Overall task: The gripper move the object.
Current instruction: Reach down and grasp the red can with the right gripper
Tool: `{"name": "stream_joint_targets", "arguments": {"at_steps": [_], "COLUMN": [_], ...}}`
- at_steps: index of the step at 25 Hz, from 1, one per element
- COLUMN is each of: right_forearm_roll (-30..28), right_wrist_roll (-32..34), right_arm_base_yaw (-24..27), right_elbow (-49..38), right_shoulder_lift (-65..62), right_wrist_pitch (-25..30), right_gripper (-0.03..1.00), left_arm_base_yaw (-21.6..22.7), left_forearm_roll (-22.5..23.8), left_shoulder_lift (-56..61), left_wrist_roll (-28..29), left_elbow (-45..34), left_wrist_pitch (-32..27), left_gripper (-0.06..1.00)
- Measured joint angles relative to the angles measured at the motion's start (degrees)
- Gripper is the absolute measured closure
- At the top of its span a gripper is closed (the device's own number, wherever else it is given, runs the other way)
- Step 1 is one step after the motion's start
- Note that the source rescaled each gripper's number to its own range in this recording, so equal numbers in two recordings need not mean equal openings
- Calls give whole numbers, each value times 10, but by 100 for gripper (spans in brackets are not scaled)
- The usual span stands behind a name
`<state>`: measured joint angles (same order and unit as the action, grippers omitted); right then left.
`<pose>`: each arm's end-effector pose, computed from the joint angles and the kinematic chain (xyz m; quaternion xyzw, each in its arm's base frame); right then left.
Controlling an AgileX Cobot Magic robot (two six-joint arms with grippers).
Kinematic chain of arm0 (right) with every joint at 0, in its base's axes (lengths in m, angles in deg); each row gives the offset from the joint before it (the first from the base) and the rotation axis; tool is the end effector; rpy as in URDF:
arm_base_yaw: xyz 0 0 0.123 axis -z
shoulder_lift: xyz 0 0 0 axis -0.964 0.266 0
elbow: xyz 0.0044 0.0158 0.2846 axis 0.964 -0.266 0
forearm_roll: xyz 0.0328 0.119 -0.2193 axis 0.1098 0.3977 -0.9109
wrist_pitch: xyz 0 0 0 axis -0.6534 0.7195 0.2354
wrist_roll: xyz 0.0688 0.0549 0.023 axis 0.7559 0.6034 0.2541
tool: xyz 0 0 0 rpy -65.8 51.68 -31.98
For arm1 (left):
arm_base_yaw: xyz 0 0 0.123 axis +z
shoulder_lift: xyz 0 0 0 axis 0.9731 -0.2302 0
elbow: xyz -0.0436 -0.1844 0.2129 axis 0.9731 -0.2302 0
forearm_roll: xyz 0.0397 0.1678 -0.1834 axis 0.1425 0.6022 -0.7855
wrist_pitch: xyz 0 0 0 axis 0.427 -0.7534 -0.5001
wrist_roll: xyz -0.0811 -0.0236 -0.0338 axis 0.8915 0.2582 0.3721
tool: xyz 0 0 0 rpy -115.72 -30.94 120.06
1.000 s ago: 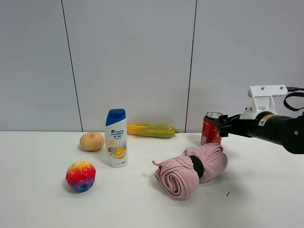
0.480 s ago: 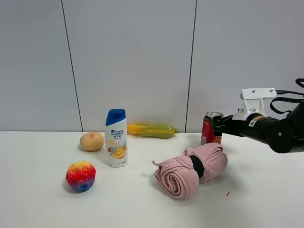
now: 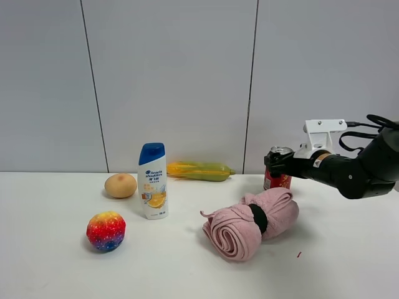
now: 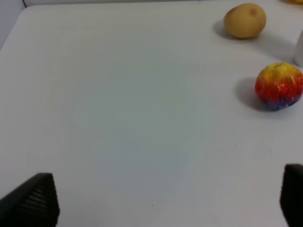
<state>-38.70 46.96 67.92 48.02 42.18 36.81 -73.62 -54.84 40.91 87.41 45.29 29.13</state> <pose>0.4338 0.0552 0.0984 -0.0983 0.7704 0.0258 0.6295 -0.0063 -0.0017 0.2799 -0.0109 0.8474 0.0135 0.5307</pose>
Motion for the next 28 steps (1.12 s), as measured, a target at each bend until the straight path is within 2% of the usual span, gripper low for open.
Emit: {"name": "stream_joint_targets", "arguments": {"at_steps": [11, 13, 16, 17, 18, 20, 21, 28], "right_forearm_roll": [-14, -16, -25, -27, -28, -31, -31, -29], "right_wrist_roll": [7, 9, 14, 17, 17, 20, 21, 21], "right_arm_base_yaw": [0, -1, -2, -3, -3, -3, -3, -3], "right_elbow": [34, 34, 34, 34, 34, 35, 35, 37], "right_shoulder_lift": [47, 51, 52, 52, 53, 57, 60, 60], "right_wrist_pitch": [9, 10, 14, 13, 13, 13, 10, 13], "right_gripper": [-3, 0, 21, 33, 48, 84, 97, 96], "left_arm_base_yaw": [0, 0, 0, 0, 0, 0, 0, 0], "left_forearm_roll": [0, 0, 0, 0, 0, 0, 0, 0], "left_shoulder_lift": [0, 0, 0, 0, 0, 0, 0, 0], "left_wrist_roll": [0, 0, 0, 0, 0, 0, 0, 0], "left_elbow": [0, 0, 0, 0, 0, 0, 0, 0], "left_wrist_pitch": [0, 0, 0, 0, 0, 0, 0, 0], "left_gripper": [-6, -6, -6, -6, -6, -6, -6, -6]}}
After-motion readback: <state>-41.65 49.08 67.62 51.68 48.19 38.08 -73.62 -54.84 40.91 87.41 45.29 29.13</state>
